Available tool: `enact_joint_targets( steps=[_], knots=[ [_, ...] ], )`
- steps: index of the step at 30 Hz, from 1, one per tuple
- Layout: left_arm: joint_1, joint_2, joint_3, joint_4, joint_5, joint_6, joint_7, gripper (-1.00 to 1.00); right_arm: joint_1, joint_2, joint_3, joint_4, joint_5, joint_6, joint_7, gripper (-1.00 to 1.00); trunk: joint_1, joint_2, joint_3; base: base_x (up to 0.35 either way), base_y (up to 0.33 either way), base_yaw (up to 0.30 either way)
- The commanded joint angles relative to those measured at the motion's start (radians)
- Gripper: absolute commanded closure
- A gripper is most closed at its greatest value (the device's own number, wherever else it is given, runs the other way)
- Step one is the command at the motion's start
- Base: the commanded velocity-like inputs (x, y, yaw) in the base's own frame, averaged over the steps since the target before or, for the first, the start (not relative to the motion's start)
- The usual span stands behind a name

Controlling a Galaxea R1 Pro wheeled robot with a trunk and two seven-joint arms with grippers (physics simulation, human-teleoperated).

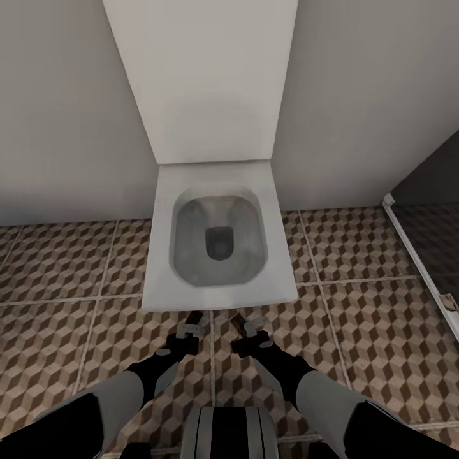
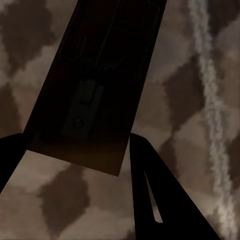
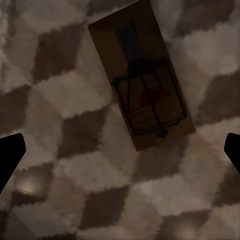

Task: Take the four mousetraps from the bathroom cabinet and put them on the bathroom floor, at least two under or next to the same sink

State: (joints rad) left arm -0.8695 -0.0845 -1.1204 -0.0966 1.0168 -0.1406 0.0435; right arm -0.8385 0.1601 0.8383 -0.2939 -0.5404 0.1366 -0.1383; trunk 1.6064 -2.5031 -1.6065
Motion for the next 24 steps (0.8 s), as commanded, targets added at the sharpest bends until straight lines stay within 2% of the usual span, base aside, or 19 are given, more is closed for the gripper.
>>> enact_joint_targets(
  steps=[1,24],
  knots=[
    [0.000,0.000,-0.009,0.000,0.002,-0.002,0.007,1.00,-0.001,-0.001,0.008,-0.002,-0.007,0.005,-0.007,-1.00,0.000,0.000,0.000,0.000,0.000,0.000],
    [0.000,0.000,-0.009,0.000,0.002,-0.002,0.007,1.00,-0.001,-0.001,0.008,-0.002,-0.008,0.005,-0.007,-1.00,0.000,0.000,0.000,0.000,0.000,0.000]
  ],
)
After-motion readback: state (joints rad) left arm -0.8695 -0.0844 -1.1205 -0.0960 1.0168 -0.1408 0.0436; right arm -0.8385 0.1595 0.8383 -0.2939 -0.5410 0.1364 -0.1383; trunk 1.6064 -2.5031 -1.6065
